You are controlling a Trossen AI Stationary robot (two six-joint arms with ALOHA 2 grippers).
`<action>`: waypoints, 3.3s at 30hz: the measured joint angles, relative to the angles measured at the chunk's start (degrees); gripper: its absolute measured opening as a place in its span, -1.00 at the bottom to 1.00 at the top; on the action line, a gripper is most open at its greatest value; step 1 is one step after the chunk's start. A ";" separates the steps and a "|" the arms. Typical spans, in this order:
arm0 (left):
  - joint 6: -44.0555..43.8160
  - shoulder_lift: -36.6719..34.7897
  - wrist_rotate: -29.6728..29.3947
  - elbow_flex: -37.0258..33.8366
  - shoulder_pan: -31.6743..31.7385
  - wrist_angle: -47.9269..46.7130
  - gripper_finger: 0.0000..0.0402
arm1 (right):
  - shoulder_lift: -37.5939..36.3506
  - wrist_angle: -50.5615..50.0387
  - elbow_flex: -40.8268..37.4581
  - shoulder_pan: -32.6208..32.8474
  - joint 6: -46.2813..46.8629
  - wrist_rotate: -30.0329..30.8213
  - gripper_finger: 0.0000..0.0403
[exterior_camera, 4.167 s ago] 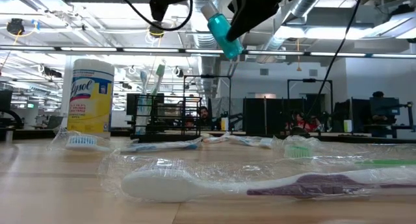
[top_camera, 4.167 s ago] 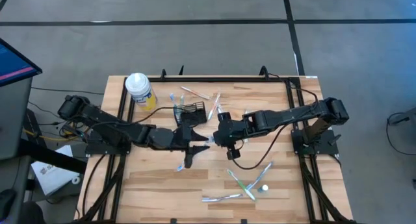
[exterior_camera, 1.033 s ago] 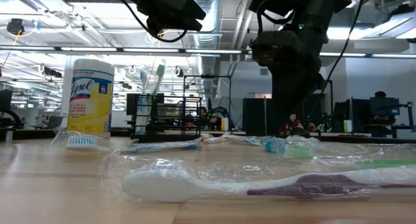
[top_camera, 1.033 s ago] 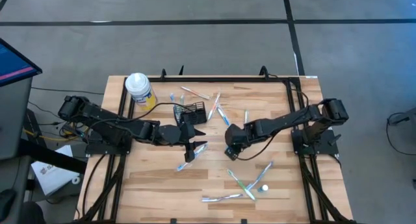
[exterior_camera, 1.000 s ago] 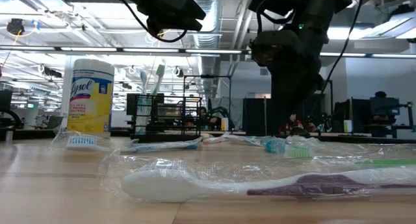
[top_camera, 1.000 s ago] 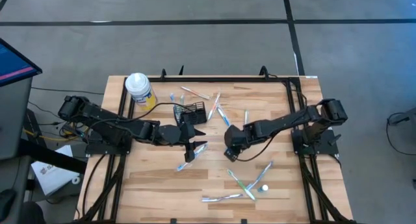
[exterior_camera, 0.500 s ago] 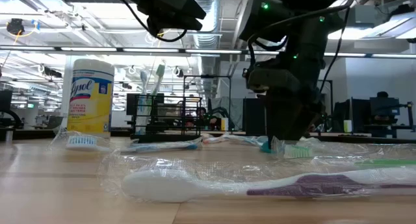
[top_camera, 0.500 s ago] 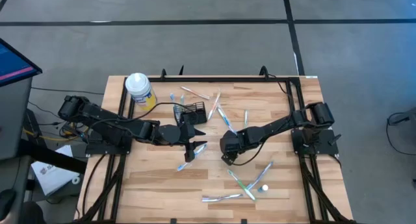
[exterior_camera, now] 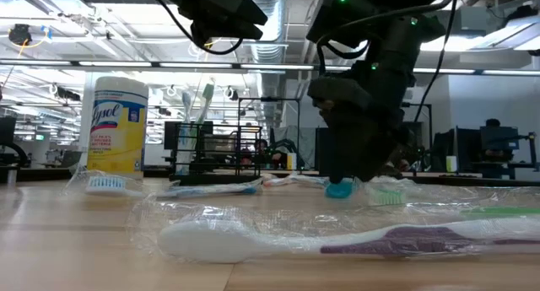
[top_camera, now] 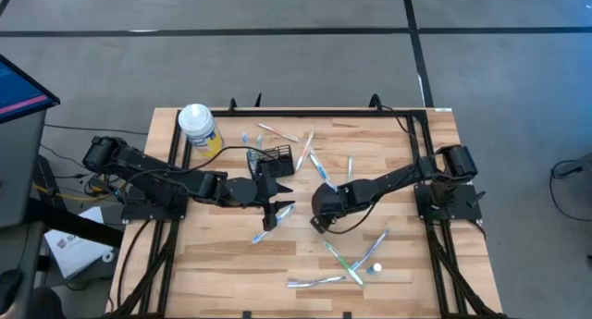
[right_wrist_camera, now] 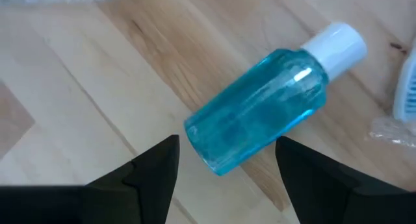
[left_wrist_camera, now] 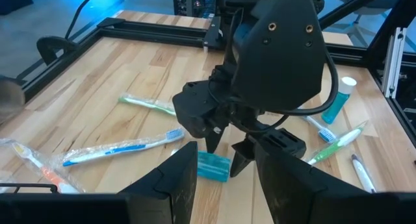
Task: Pick & Place toothbrushing station
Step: Put the top mouthwash bottle into the mesh organizer
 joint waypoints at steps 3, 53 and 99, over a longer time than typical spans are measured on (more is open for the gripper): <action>0.00 0.00 0.00 0.00 0.00 0.00 -0.25 | 0.00 1.08 0.00 -0.19 0.06 1.16 0.21; 0.00 0.04 0.00 0.00 0.01 0.02 -0.25 | 4.59 -0.75 1.33 -1.66 -4.40 1.99 -0.30; -1.06 0.04 5.33 -1.64 2.43 1.80 -0.25 | -6.66 -1.82 3.61 2.48 -9.75 0.62 -0.67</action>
